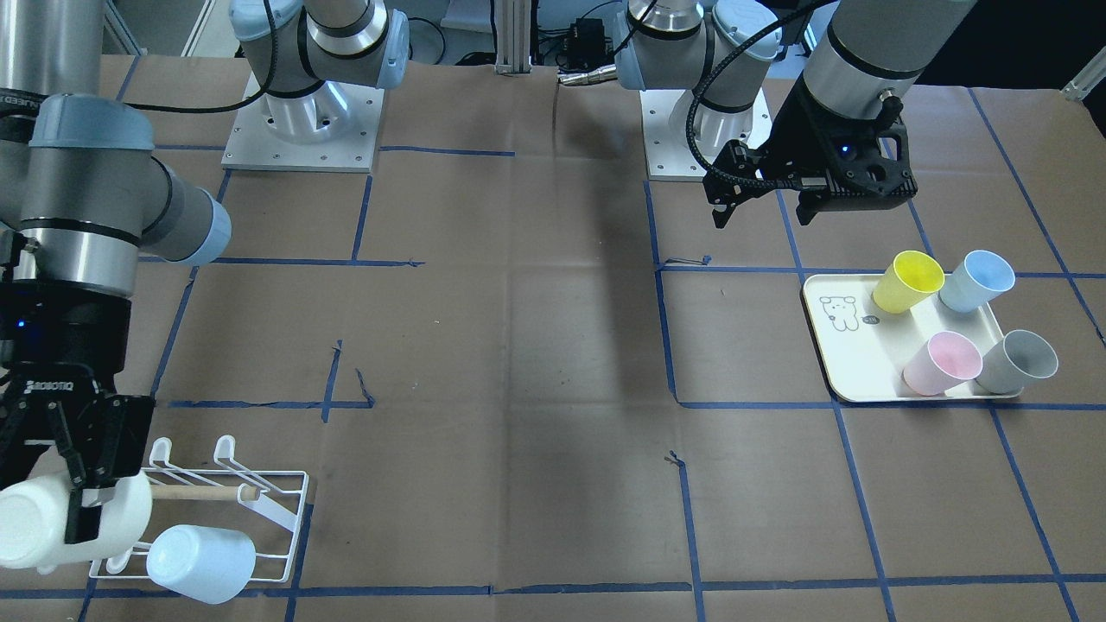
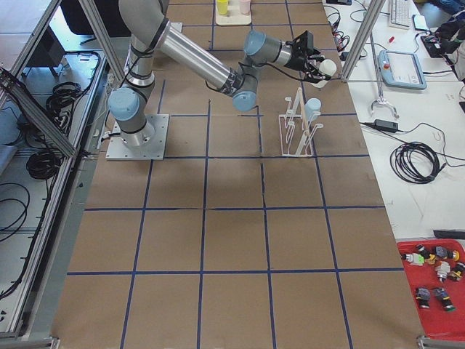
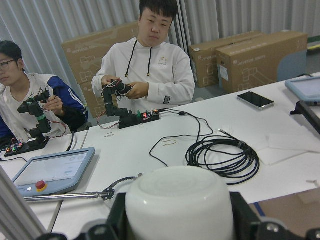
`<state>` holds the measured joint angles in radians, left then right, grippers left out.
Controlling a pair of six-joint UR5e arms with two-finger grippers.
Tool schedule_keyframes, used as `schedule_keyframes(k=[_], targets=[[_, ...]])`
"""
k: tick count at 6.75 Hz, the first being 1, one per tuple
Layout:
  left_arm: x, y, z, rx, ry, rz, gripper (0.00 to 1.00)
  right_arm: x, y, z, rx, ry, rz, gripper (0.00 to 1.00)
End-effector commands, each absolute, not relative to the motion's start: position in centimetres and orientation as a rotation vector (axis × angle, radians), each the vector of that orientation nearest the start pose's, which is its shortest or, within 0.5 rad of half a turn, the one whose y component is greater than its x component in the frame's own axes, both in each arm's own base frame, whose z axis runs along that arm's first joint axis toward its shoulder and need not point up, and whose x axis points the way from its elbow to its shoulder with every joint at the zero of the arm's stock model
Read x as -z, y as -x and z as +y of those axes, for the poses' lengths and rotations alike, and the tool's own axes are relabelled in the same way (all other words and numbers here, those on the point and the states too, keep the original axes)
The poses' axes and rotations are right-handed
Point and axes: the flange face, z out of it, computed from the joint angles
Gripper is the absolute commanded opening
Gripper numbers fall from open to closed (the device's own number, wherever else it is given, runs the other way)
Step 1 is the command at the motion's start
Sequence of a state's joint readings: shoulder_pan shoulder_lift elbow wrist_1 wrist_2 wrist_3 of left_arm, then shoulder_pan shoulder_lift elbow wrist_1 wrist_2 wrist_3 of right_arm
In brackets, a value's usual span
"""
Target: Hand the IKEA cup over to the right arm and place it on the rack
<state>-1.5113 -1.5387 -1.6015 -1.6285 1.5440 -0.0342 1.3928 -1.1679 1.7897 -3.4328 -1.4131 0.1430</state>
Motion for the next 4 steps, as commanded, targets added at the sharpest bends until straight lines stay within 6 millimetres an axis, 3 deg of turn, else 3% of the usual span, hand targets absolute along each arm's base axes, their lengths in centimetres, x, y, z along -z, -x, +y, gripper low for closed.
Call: schedule_keyframes(k=[1, 2, 4], targets=[[-48.3, 10.8, -47.3, -0.111, 0.139, 3.154, 0.99, -37.7, 0.5, -65.5, 1.866, -0.139, 2.452, 0.22], [-48.3, 10.8, -47.5, -0.109, 0.144, 3.156, 0.99, -36.2, 3.2, -66.1, 1.829, -0.103, 2.443, 0.21], [-48.4, 10.8, -48.2, -0.031, 0.141, 3.157, 0.99, -33.1, 5.6, -66.6, 1.776, -0.152, 2.485, 0.2]])
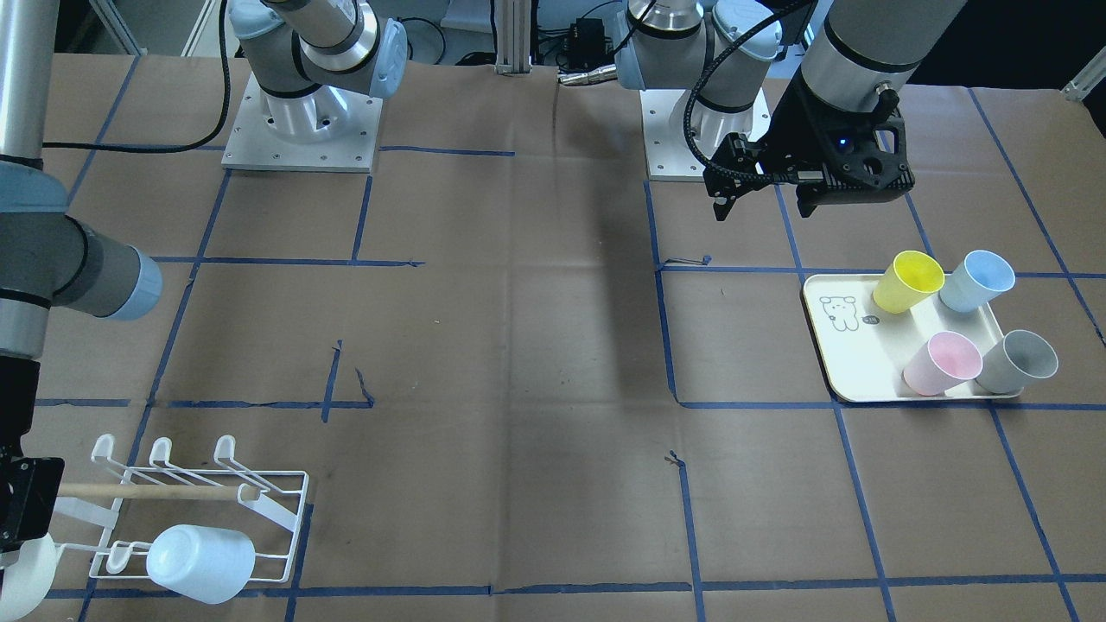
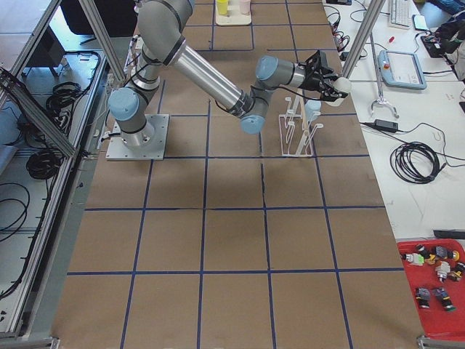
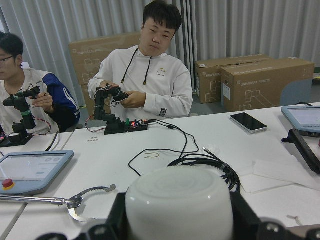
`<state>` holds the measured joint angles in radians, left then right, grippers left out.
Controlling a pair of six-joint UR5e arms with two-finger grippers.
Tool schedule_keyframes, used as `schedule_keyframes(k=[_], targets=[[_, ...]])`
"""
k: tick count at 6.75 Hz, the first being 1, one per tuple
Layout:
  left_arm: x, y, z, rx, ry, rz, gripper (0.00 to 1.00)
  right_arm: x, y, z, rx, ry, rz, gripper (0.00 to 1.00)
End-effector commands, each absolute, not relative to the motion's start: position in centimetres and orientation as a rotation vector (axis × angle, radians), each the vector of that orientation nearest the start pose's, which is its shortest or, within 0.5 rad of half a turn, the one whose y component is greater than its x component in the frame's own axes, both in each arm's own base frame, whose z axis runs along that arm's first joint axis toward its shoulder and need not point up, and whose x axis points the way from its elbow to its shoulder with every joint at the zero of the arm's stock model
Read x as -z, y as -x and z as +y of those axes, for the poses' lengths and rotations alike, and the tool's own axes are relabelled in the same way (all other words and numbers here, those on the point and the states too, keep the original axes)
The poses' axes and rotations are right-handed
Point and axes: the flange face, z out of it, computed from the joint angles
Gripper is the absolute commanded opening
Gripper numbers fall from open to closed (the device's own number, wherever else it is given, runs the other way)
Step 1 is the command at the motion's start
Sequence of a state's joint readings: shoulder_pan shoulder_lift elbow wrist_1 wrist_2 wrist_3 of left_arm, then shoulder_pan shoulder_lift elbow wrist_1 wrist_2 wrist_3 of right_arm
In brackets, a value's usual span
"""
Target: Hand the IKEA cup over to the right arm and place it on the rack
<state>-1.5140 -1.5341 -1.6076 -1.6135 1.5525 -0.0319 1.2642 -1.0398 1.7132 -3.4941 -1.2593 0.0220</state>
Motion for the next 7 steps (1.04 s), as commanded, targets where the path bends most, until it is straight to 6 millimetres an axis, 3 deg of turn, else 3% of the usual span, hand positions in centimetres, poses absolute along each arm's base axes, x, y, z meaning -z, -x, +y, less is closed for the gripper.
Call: schedule_keyframes(k=[1, 3, 7], targets=[[-48.4, 10.8, -48.2, -0.031, 0.143, 3.158, 0.99, -32.6, 6.3, -66.8, 1.794, -0.158, 2.483, 0.2], [-48.5, 10.8, -48.2, -0.026, 0.141, 3.157, 0.99, -29.8, 6.5, -66.8, 1.81, -0.159, 2.478, 0.2], [-48.2, 10.8, -48.4, -0.041, 0.143, 3.157, 0.99, -27.3, 5.9, -65.4, 1.766, -0.175, 2.505, 0.2]])
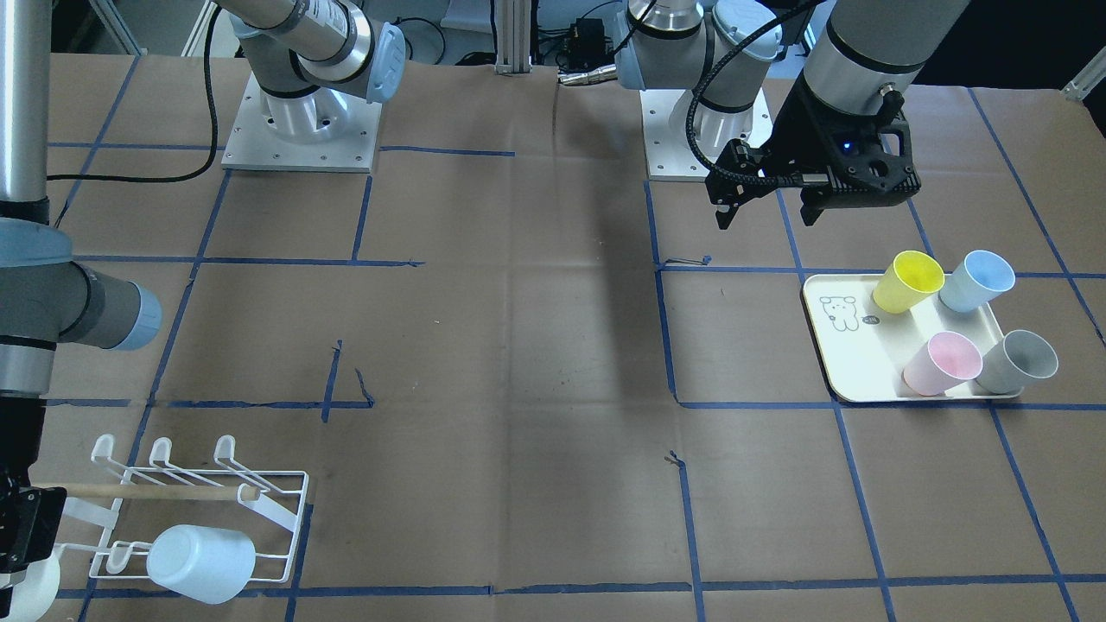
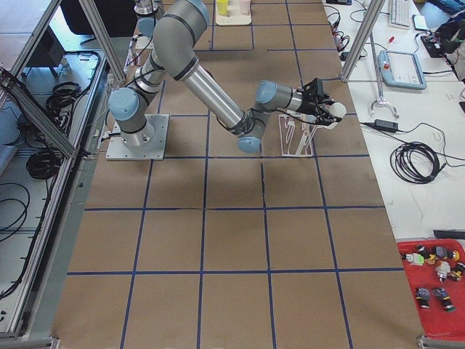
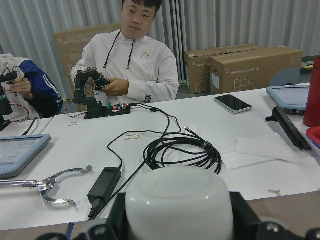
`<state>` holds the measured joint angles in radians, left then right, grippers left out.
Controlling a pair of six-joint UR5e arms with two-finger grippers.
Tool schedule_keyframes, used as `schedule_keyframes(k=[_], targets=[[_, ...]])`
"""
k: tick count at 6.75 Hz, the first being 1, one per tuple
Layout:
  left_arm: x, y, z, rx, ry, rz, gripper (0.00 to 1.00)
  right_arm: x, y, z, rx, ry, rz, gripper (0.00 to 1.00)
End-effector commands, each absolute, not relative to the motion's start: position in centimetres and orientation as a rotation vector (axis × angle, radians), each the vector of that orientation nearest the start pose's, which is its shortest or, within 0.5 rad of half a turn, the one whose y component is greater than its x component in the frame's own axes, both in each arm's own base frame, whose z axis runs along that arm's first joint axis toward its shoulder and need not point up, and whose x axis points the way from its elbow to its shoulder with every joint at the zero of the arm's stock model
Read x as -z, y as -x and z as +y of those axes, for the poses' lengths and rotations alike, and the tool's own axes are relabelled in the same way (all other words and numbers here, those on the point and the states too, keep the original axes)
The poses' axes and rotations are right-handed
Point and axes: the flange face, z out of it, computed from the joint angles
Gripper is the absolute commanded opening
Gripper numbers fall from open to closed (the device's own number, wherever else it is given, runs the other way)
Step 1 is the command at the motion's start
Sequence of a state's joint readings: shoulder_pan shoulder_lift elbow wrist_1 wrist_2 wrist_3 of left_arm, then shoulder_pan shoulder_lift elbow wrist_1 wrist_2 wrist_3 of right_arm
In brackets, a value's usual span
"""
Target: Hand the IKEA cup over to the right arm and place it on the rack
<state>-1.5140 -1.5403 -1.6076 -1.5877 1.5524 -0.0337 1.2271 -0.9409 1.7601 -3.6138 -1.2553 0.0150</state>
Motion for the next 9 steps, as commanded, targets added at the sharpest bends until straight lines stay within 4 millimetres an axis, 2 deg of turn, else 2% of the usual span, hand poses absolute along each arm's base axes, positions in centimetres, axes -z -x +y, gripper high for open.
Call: schedule_keyframes(k=[1, 2, 3, 4, 5, 8, 9], targets=[[-47.9, 10.8, -48.5, -0.048, 0.143, 3.157, 0.99, -27.1, 6.0, -65.2, 1.758, -0.176, 2.509, 0.2], [-47.7, 10.8, -48.7, -0.055, 0.143, 3.155, 0.99, -26.5, 5.9, -64.8, 1.738, -0.183, 2.519, 0.21], [-47.6, 10.7, -48.8, -0.06, 0.146, 3.157, 0.99, -26.4, 6.2, -64.7, 1.731, -0.19, 2.524, 0.26], [-47.6, 10.7, -48.8, -0.058, 0.143, 3.155, 0.99, -26.4, 6.3, -64.6, 1.731, -0.197, 2.528, 0.77], [-47.6, 10.7, -48.8, -0.058, 0.143, 3.155, 0.99, -26.3, 6.5, -64.6, 1.729, -0.212, 2.538, 0.99], [-47.6, 10.6, -48.9, -0.058, 0.143, 3.155, 0.99, -27.1, 6.5, -64.6, 1.738, -0.218, 2.528, 1.0], [-47.7, 10.6, -48.9, -0.055, 0.139, 3.156, 0.99, -29.4, 6.4, -64.5, 1.79, -0.21, 2.498, 1.0]])
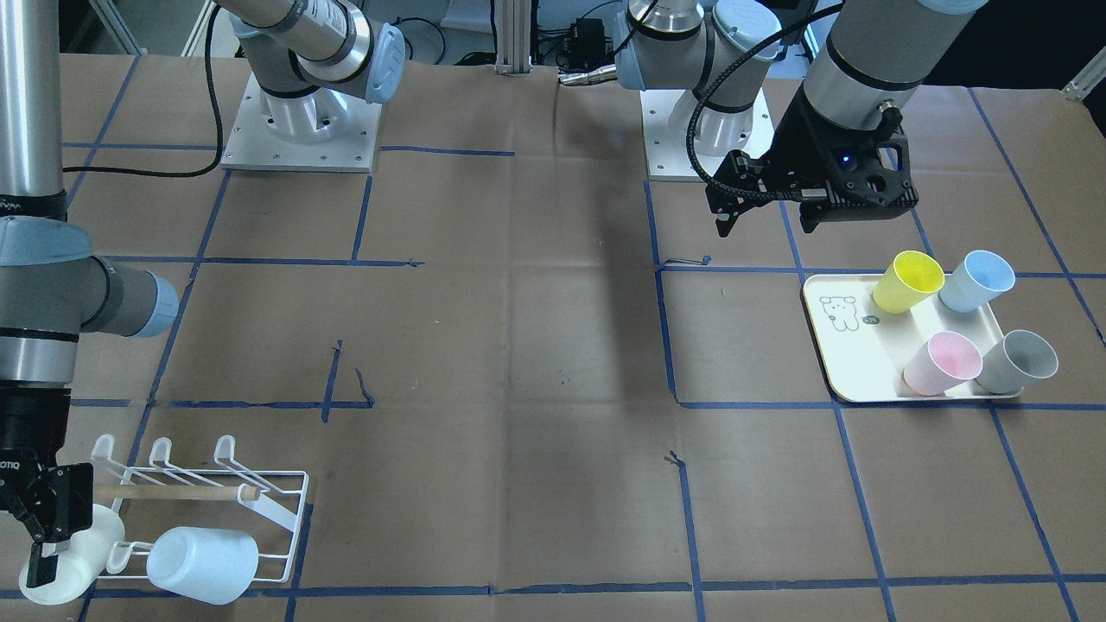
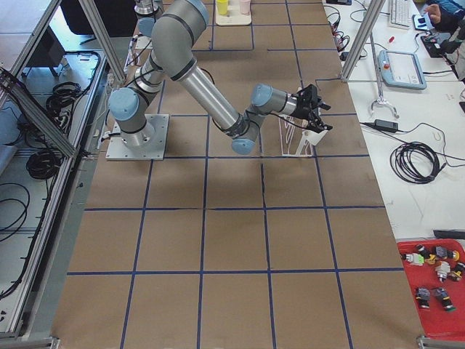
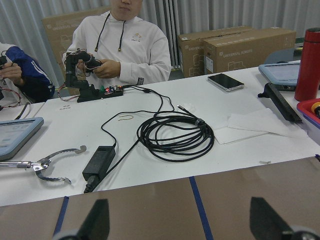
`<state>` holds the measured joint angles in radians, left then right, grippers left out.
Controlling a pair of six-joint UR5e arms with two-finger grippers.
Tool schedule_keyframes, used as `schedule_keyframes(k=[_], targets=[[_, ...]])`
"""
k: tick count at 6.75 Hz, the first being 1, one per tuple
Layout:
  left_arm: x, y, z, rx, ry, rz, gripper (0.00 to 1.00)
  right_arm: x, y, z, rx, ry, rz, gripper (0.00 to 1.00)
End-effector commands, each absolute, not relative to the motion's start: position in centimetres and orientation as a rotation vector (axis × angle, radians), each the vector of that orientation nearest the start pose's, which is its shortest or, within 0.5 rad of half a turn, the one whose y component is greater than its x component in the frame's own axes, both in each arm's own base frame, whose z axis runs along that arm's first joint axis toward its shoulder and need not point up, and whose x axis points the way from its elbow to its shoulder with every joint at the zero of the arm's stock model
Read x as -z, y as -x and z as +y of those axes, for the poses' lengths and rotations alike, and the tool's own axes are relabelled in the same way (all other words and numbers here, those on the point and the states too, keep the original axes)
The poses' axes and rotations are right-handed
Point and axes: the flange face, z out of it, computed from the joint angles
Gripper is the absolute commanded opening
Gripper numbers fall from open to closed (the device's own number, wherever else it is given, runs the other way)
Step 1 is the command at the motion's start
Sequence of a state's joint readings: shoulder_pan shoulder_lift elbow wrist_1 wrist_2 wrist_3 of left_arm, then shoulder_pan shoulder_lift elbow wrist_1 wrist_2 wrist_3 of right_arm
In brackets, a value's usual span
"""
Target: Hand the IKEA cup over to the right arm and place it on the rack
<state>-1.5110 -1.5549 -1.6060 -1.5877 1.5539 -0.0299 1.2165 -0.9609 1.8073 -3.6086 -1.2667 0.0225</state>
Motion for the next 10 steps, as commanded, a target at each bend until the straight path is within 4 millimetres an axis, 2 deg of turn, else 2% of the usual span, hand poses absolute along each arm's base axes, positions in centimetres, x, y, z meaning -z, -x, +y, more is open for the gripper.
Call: schedule_keyframes(k=[1, 3, 5, 6, 8, 9, 10], targets=[[-47.8, 10.6, -48.9, -0.053, 0.138, 3.156, 0.99, -32.8, 6.1, -64.0, 1.839, -0.195, 2.47, 1.0], [-47.9, 10.6, -48.9, -0.05, 0.139, 3.157, 0.99, -38.7, 4.8, -62.6, 1.798, -0.177, 2.495, 1.0], [-47.9, 10.6, -48.9, -0.048, 0.139, 3.157, 0.99, -43.5, 1.2, -61.0, 1.693, -0.135, 2.52, 1.0], [-47.9, 10.6, -49.0, -0.046, 0.139, 3.157, 0.99, -45.3, -0.9, -59.9, 1.527, -0.133, 2.578, 1.0], [-47.9, 10.6, -49.0, -0.043, 0.139, 3.157, 0.99, -46.5, -4.7, -57.6, 1.164, -0.132, 2.688, 1.0], [-47.8, 10.6, -49.0, -0.046, 0.138, 3.156, 0.99, -47.1, -7.3, -56.8, 1.019, -0.104, 2.715, 1.0], [-47.8, 10.6, -48.9, -0.048, 0.139, 3.157, 0.99, -46.7, -9.8, -56.3, 0.841, -0.074, 2.748, 1.0]])
